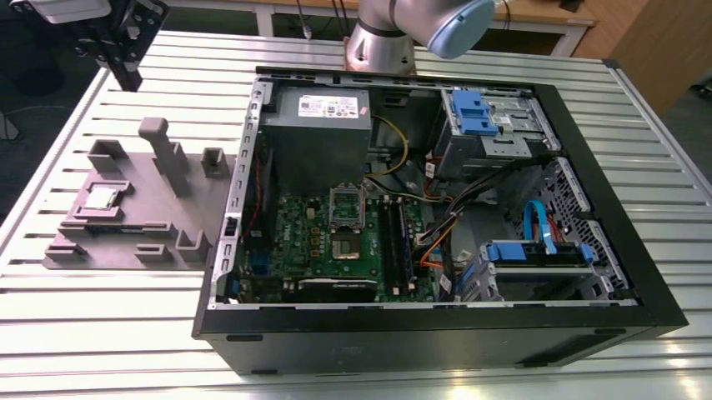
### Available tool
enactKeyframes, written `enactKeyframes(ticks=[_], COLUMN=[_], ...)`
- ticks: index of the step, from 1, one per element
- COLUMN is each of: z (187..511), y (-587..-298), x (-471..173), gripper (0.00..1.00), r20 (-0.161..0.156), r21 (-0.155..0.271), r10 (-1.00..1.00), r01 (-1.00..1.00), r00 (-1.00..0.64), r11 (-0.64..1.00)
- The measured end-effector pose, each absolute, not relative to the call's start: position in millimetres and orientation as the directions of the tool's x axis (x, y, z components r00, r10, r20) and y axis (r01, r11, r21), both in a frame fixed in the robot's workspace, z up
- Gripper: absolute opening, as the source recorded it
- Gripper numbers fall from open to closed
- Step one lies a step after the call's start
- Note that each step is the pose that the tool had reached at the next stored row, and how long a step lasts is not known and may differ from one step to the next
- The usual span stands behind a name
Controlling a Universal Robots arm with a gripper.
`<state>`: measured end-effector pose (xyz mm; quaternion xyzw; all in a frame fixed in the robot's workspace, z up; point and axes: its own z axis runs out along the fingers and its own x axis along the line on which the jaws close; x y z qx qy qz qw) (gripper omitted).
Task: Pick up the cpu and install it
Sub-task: 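Reach for the cpu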
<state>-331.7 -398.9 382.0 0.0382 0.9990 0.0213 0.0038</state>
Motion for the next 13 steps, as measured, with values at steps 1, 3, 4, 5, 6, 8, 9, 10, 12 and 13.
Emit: enactKeyframes(ticks=[1, 3, 4, 5, 6, 8, 9, 10, 12, 13], z=[382.0, 382.0, 382.0, 382.0, 382.0, 382.0, 381.9, 381.9, 381.9, 381.9], y=[-398.9, -398.9, -398.9, -398.9, -398.9, -398.9, -398.9, -398.9, -399.0, -399.0], x=[-331.9, -332.4, -332.6, -332.8, -333.0, -333.4, -333.6, -333.8, -334.1, -334.5], gripper=[0.11, 0.11, 0.11, 0.11, 0.11, 0.11, 0.11, 0.11, 0.11, 0.11], r20=[-0.006, -0.006, -0.006, -0.006, -0.006, -0.006, -0.006, -0.006, -0.006, -0.006], r21=[0.043, 0.043, 0.043, 0.043, 0.043, 0.043, 0.043, 0.043, 0.043, 0.043], r10=[0.076, 0.076, 0.076, 0.076, 0.076, 0.076, 0.076, 0.076, 0.076, 0.076], r01=[0.076, 0.076, 0.076, 0.076, 0.076, 0.076, 0.076, 0.076, 0.076, 0.076], r00=[-0.997, -0.997, -0.997, -0.997, -0.997, -0.997, -0.997, -0.997, -0.997, -0.997], r11=[0.996, 0.996, 0.996, 0.996, 0.996, 0.996, 0.996, 0.996, 0.996, 0.996])
